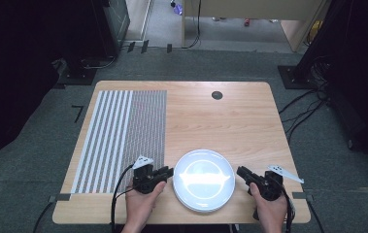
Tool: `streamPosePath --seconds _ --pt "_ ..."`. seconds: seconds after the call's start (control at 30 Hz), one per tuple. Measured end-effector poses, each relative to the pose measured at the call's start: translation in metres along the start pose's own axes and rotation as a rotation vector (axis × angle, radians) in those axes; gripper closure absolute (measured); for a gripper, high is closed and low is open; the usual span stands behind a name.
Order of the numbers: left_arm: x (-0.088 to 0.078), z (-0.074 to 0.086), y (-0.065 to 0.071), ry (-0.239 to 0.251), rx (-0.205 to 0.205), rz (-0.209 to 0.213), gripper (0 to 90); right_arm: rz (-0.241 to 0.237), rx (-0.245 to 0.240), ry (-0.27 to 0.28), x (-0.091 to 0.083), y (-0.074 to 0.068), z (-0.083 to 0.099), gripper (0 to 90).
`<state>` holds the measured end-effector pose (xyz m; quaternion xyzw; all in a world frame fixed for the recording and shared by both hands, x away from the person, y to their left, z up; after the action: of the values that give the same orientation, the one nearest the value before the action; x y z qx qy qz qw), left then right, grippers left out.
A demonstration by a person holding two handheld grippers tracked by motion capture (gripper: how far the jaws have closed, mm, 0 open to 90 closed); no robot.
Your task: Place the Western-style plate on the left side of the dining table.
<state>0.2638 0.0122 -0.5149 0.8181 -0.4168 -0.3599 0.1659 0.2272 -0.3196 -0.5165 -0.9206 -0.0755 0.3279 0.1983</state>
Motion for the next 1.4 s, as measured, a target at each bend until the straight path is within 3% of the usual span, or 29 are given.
streamPosePath --seconds 0.07,0.1,0.43,0.53,0.9,1.1,1.2,1.4 --pt "0.001 0.000 0.000 -0.003 0.002 0.000 70.4 -0.006 0.002 -0.001 0.000 0.000 0.000 77.6" --pt "0.004 0.002 0.001 -0.018 -0.012 0.024 70.5 -0.040 0.021 -0.027 0.001 -0.001 0.001 77.3" --pt "0.011 0.006 0.001 -0.055 -0.044 0.078 67.8 -0.055 0.030 -0.055 0.003 0.003 0.001 76.5" --pt "0.010 0.005 0.001 -0.063 -0.056 0.090 65.8 -0.087 0.041 -0.067 0.004 0.001 0.001 75.7" --pt "0.010 0.006 0.008 -0.074 -0.039 0.101 62.1 -0.101 0.061 -0.104 0.008 0.001 0.008 74.3" --pt "0.010 0.006 0.009 -0.071 -0.069 0.133 60.1 -0.098 0.070 -0.103 0.011 0.003 0.010 72.4" --pt "0.011 0.006 0.010 -0.075 -0.065 0.138 59.8 -0.093 0.074 -0.101 0.010 0.005 0.010 72.0" --pt "0.015 0.009 0.015 -0.080 -0.063 0.149 58.0 -0.099 0.130 -0.117 0.008 0.014 0.009 74.1"
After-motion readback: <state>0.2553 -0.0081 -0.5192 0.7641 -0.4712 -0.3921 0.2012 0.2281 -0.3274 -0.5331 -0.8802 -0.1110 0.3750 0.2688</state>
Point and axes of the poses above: each handheld gripper's, and its own axes: x roughly forward along the jaws, z roughly out of its underside, y roughly to its right, the point moved 4 cm from there along x, roughly forward along the jaws, and after that the axes turned 14 degrees about z, right-handed, at the moved point
